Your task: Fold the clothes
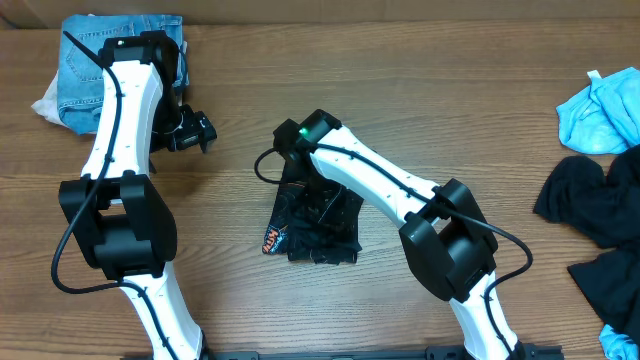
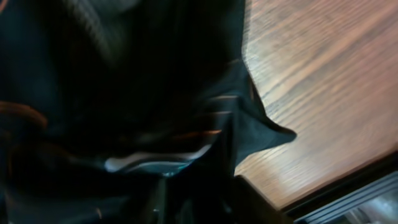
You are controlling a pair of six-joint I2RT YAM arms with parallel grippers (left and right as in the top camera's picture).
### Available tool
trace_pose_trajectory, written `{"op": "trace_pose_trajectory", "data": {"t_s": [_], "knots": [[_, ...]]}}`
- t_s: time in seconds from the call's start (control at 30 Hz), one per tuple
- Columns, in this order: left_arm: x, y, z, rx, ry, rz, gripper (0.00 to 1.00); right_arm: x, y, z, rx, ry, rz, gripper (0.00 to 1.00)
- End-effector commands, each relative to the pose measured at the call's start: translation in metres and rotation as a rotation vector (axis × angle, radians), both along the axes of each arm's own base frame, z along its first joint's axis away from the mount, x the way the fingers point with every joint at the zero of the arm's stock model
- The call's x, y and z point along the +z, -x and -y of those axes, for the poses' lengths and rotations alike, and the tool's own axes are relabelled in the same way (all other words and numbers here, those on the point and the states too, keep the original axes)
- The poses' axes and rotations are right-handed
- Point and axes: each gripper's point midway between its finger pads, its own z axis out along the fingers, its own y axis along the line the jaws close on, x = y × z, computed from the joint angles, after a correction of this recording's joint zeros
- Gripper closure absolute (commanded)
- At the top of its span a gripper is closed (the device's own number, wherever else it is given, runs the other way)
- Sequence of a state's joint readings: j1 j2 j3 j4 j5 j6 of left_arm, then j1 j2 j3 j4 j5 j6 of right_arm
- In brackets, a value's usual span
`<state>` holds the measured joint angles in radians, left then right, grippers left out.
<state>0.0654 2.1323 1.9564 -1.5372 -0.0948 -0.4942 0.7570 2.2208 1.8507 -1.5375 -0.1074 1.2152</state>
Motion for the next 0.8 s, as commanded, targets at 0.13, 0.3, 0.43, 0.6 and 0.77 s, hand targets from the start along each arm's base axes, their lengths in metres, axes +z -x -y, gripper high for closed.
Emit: {"op": "trace_pose_trajectory", "data": {"t_s": [0.13,0.3,0.43,0.6,0.77], "knots": [[0.003,0.000,-0.001,-0.023,-0.010,0.005,0.00,0.034,-0.003,-0.005,0.083,-0.088,0.073,0.25],[0.002,-0.002,-0.001,-0.023,-0.010,0.012,0.00,0.039,0.005,-0.028,0.105,-0.174,0.078,0.00],[0.002,-0.001,-0.001,-0.023,-0.010,0.011,0.00,0.038,0.007,-0.057,0.165,-0.249,0.130,0.00],[0.003,0.001,-0.001,-0.027,-0.009,0.001,0.00,0.029,0.012,-0.080,0.219,-0.277,0.162,0.00],[0.003,0.002,-0.001,-0.027,-0.008,-0.004,0.00,0.016,0.002,-0.045,0.241,-0.083,0.203,0.00]]}}
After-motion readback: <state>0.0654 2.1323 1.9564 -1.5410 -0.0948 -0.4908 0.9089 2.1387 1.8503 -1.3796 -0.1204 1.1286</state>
